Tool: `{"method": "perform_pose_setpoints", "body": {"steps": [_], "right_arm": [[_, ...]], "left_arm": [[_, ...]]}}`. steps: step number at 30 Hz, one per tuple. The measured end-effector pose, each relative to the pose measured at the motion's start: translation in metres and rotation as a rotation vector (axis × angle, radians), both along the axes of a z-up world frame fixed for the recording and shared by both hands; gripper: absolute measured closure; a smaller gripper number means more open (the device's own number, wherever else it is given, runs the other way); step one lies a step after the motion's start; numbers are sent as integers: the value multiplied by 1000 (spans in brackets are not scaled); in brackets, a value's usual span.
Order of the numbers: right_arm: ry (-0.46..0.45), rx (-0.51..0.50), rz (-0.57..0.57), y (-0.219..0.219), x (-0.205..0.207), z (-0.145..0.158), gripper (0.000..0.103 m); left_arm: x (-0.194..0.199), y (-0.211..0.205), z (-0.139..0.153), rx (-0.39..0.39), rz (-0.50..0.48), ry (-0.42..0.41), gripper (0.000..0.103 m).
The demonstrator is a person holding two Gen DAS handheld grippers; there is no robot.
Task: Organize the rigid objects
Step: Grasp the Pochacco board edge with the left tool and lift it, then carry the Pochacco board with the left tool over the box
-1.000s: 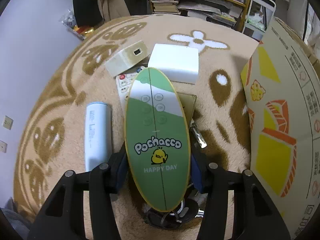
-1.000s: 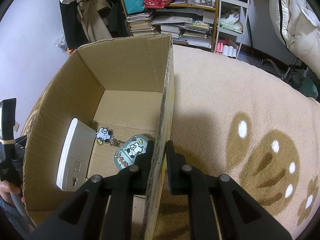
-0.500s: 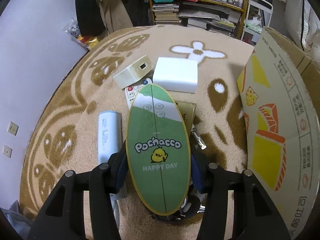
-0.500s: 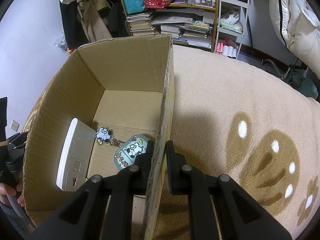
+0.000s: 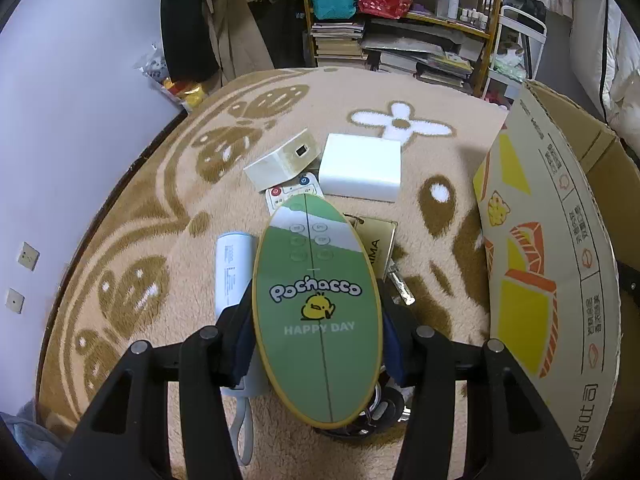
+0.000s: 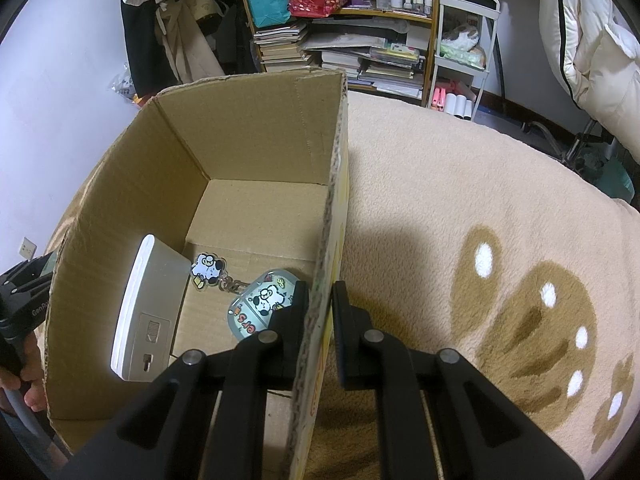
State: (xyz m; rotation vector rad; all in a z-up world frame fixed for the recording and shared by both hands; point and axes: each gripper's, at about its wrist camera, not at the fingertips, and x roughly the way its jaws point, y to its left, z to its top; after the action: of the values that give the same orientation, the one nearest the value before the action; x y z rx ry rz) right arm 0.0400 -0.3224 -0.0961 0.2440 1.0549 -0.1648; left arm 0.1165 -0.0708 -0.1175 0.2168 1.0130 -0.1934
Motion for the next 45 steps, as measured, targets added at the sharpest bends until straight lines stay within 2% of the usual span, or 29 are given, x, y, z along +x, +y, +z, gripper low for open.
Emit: {"method": "perform_pose_setpoints", "body": {"steps": [3,4,5,6,7,10,12,17,26,29,31,35,36,37,39,41,45], "right_arm": [[0,3,0,1,0,0,91],[0,1,0,1,0,1,91],[0,2,0,1,0,1,91],[0,2,0,0,0,1,91],[0,3,0,1,0,1,91],[0,2,0,1,0,1,91],[0,2,-1,1,0,1,91],[1,1,0,1,0,1,91],[0,2,0,1,0,1,91],[1,0,0,1,0,1,91],[1,-1,1,1,0,0,91],[1,0,2,1,0,1,91],[1,-1,2,1,0,1,91],[1,-2,3,1,0,1,91],[1,1,2,1,0,1,91],[1,0,2,2,1,1,91],[1,-1,1,2,1,1,91]], "left_arm": [[-2,-1,3,-10,-14,-16,56],[-4,-2,5,-18,-22,-19,80],[-4,-3,6,-28,-28,-9,90],[-3,-3,6,-28,-28,-1,92],[-4,-4,5,-26,-33,0,103],[-5,-5,-1,-3,-34,4,103],[-5,-4,-2,-28,-28,16,103],[-9,-2,12,-63,-42,-28,103],[-3,12,14,-75,12,-14,103],[4,14,9,-98,21,18,96],[9,15,5,-99,36,26,85],[22,11,-3,-83,11,82,80],[24,9,-3,-73,-3,88,74],[26,9,-2,-55,-15,89,59],[29,11,4,-45,-26,77,36],[31,14,10,-66,-38,77,36],[41,17,14,-81,-72,135,36]]}}
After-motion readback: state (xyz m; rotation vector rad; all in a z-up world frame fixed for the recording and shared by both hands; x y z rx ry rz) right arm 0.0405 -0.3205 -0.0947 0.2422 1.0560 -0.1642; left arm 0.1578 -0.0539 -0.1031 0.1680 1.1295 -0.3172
